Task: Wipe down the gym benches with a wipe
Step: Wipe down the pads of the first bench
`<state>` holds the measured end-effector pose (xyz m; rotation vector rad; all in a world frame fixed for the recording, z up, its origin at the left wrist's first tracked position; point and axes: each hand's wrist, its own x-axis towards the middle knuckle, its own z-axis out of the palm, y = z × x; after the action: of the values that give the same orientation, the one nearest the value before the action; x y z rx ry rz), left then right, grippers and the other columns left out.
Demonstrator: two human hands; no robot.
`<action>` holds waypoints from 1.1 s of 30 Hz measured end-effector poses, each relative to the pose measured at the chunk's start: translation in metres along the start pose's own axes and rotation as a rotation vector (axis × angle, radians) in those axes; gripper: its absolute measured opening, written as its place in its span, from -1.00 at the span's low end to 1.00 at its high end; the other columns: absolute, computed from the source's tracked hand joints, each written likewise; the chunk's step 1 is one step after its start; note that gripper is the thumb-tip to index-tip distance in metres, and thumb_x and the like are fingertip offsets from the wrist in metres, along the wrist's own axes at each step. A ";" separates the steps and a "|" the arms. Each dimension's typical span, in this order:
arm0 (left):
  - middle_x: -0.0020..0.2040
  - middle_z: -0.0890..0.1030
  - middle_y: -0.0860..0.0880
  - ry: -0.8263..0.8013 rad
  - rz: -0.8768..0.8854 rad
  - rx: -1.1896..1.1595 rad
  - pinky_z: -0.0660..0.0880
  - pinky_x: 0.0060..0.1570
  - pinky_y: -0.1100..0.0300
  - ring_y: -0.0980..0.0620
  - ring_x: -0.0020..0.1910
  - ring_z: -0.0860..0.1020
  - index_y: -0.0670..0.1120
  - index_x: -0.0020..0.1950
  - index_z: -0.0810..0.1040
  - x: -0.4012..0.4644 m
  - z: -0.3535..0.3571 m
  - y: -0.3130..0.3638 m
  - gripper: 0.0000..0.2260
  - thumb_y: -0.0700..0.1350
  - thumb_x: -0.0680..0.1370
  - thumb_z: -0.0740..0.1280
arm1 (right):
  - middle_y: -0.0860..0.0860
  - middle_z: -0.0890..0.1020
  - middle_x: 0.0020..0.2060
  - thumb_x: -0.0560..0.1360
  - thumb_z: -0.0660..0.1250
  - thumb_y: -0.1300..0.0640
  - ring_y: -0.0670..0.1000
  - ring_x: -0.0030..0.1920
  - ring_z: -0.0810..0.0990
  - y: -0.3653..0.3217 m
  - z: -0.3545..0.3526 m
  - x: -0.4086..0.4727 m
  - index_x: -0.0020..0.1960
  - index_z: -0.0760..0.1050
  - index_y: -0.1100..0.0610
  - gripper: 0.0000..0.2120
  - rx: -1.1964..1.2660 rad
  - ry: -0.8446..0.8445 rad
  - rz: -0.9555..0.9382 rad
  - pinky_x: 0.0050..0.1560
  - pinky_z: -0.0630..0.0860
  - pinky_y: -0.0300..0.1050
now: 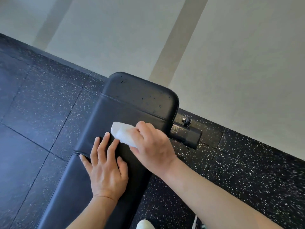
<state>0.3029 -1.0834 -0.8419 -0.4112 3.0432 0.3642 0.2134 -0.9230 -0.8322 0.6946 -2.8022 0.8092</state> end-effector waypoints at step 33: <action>0.64 0.29 0.03 0.014 0.057 0.029 -0.04 0.50 -0.55 -0.13 0.66 0.20 0.14 0.57 0.37 0.000 0.006 -0.006 -0.39 0.00 0.48 0.22 | -0.02 0.50 -0.16 0.61 0.40 0.01 0.04 -0.22 0.46 0.076 -0.014 0.056 0.08 0.64 0.11 -0.82 -0.106 -0.061 -0.061 -0.36 0.41 -0.12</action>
<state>0.3042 -1.0878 -0.8494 -0.3272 3.0754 0.3214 0.1282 -0.8803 -0.8420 0.7956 -2.8375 0.6342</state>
